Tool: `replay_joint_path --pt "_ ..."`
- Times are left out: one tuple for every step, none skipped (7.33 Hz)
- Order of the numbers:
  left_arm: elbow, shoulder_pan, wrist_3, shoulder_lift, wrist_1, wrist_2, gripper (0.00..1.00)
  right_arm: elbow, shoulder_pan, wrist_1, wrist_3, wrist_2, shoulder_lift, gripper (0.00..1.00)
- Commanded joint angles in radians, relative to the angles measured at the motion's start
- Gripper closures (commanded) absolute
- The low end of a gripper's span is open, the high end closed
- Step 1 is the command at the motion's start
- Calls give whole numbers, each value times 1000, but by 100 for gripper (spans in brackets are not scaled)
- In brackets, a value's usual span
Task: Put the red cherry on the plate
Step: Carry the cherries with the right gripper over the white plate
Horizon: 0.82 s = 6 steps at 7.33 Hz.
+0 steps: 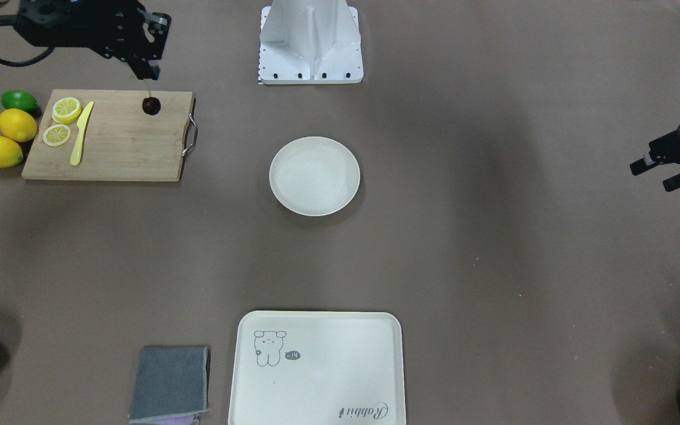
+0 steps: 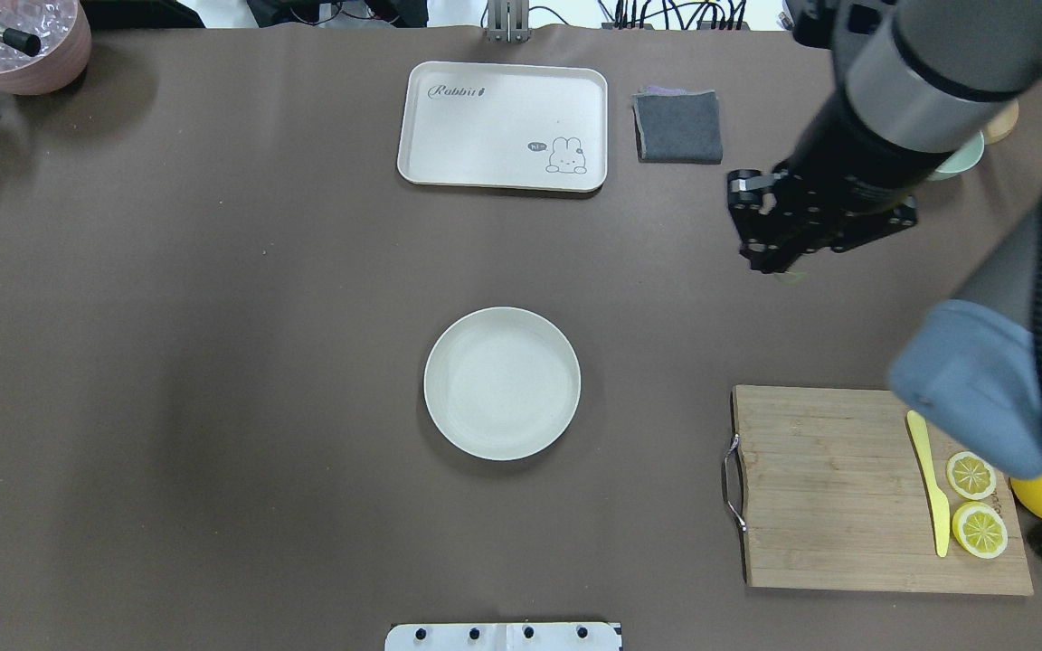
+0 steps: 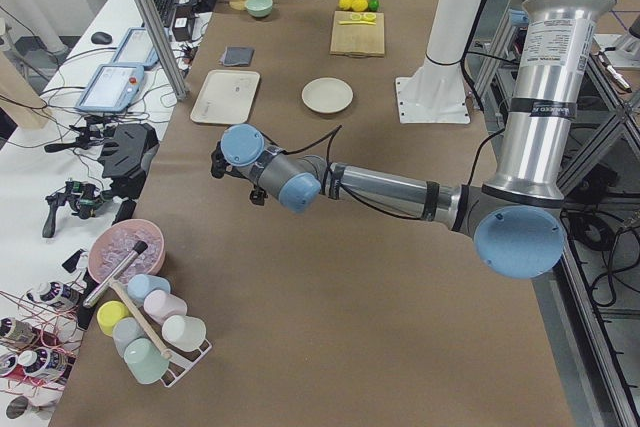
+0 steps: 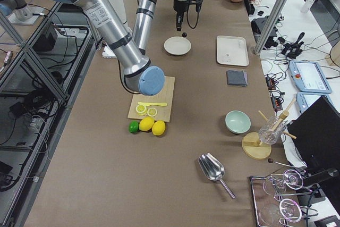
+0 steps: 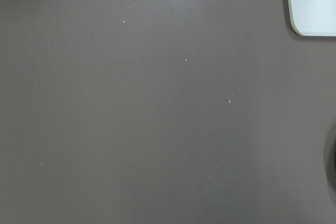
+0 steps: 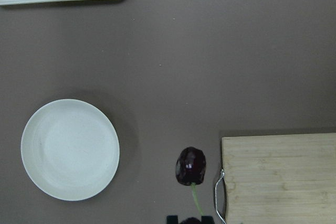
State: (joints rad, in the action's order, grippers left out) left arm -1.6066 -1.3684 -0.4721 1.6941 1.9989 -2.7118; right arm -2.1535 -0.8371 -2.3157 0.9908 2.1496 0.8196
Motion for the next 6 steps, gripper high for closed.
replay_joint_path --pt "5 -18 1 -1 -23 1 2 273 100 19 55 -88 -240 100" --pt "5 -15 0 -1 -32 0 2 356 130 71 83 -109 -290 100" --pt "5 -17 -2 1 -35 0 2 465 169 134 119 -137 -344 100" --pt "7 -20 -3 1 -37 0 2 592 218 230 181 -196 -390 100" --pt "5 -20 -3 2 -54 0 2 644 251 298 198 -223 -378 100" --pt "2 -18 -8 4 -58 0 2 653 271 332 206 -247 -349 100"
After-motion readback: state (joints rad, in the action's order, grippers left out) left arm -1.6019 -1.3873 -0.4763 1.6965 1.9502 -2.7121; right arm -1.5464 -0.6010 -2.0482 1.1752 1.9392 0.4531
